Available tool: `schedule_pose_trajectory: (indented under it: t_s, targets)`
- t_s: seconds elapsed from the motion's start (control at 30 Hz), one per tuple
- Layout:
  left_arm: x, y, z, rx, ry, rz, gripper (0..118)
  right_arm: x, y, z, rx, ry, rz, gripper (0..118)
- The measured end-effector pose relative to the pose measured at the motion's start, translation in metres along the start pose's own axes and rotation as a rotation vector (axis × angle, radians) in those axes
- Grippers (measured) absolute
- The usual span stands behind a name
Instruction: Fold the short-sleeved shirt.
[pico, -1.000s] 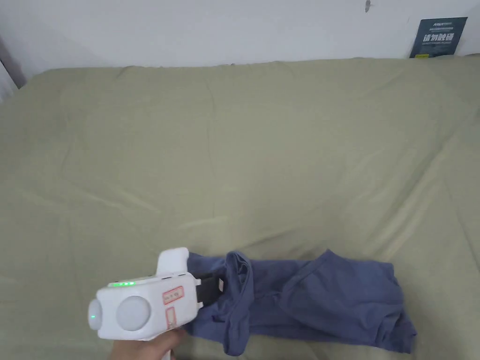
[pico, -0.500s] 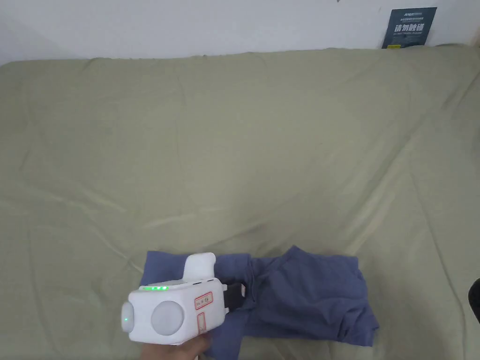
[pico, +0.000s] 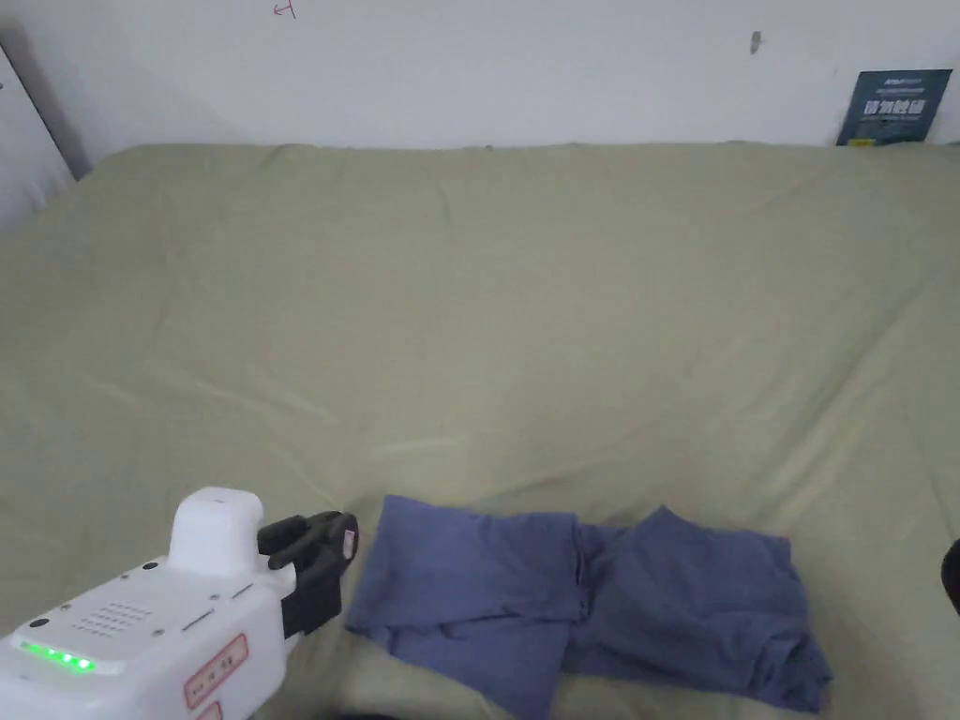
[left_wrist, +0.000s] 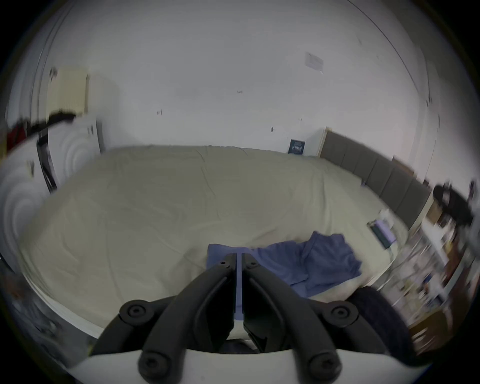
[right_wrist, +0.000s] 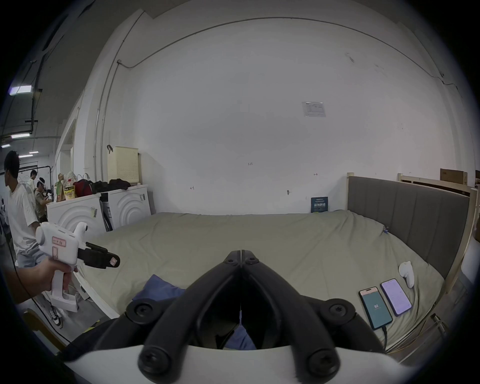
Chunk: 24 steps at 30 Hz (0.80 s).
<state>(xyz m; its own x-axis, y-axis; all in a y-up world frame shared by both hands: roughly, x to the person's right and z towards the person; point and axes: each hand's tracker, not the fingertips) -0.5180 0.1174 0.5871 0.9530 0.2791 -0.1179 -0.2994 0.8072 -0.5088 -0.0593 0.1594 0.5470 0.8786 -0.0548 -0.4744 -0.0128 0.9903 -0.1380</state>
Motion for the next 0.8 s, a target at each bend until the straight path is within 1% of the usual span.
schedule_pose_trajectory:
  t_s: [0.03,0.07,0.1,0.13,0.17,0.23,0.27,0.33,0.37,0.4,0.47,0.5,0.57,0.6,0.63,0.67,0.7,0.73,0.77,0.8]
  targets:
    - [-0.019,0.003,-0.004,-0.004,-0.057,0.091,19,-0.002,0.000,0.001,-0.005,0.008,0.005,0]
    - [-0.036,0.005,-0.012,-0.041,-0.105,0.162,54,-0.005,0.000,0.001,-0.007,0.009,0.011,0]
    - [-0.054,0.005,-0.021,-0.082,-0.149,0.217,94,-0.007,-0.001,0.002,-0.009,0.010,0.018,0]
    - [-0.062,0.010,-0.027,-0.087,-0.201,0.263,115,-0.008,-0.001,0.002,-0.013,0.011,0.022,0]
    - [-0.080,0.009,-0.038,-0.102,-0.230,0.320,117,-0.009,0.000,0.001,-0.021,0.009,0.026,0]
    - [-0.111,0.004,-0.066,-0.205,-0.285,0.435,117,-0.010,-0.002,-0.002,-0.041,0.000,0.028,0]
    - [-0.131,-0.002,-0.079,-0.222,-0.309,0.492,117,-0.010,-0.003,-0.004,-0.053,-0.002,0.027,0]
    - [-0.153,-0.019,-0.112,-0.304,-0.491,0.627,117,-0.011,-0.004,-0.008,-0.067,-0.016,0.031,0]
    - [-0.158,-0.027,-0.127,-0.350,-0.506,0.654,117,-0.011,-0.004,-0.009,-0.074,-0.019,0.031,0]
    - [-0.156,-0.036,-0.139,-0.386,-0.516,0.645,117,-0.011,-0.003,-0.011,-0.078,-0.025,0.033,0]
    - [-0.152,-0.055,-0.169,-0.435,-0.458,0.607,116,-0.010,-0.002,-0.014,-0.085,-0.032,0.036,0]
    - [-0.151,-0.066,-0.180,-0.445,-0.492,0.636,117,-0.010,-0.002,-0.016,-0.090,-0.039,0.041,0]
    - [-0.140,-0.055,-0.182,-0.287,-0.667,0.663,116,-0.010,-0.001,-0.019,-0.098,-0.048,0.046,0]
    - [-0.130,-0.055,-0.191,-0.305,-0.696,0.716,116,-0.010,-0.001,-0.021,-0.103,-0.050,0.045,0]
    - [-0.121,-0.060,-0.200,-0.395,-0.704,0.727,116,-0.010,-0.001,-0.022,-0.105,-0.052,0.044,0]
    - [-0.107,-0.058,-0.195,-0.430,-0.667,0.663,111,-0.009,-0.002,-0.024,-0.108,-0.052,0.042,0]
    - [-0.098,-0.054,-0.193,-0.419,-0.599,0.580,98,-0.008,-0.003,-0.025,-0.115,-0.050,0.041,0]
    - [-0.096,-0.051,-0.193,-0.425,-0.555,0.594,65,-0.008,-0.004,-0.027,-0.122,-0.051,0.043,0]
    - [-0.095,-0.049,-0.195,-0.444,-0.483,0.613,15,-0.008,-0.005,-0.028,-0.127,-0.049,0.042,0]
    - [-0.101,-0.051,-0.202,-0.488,-0.307,0.641,15,-0.008,-0.006,-0.029,-0.132,-0.040,0.038,0]
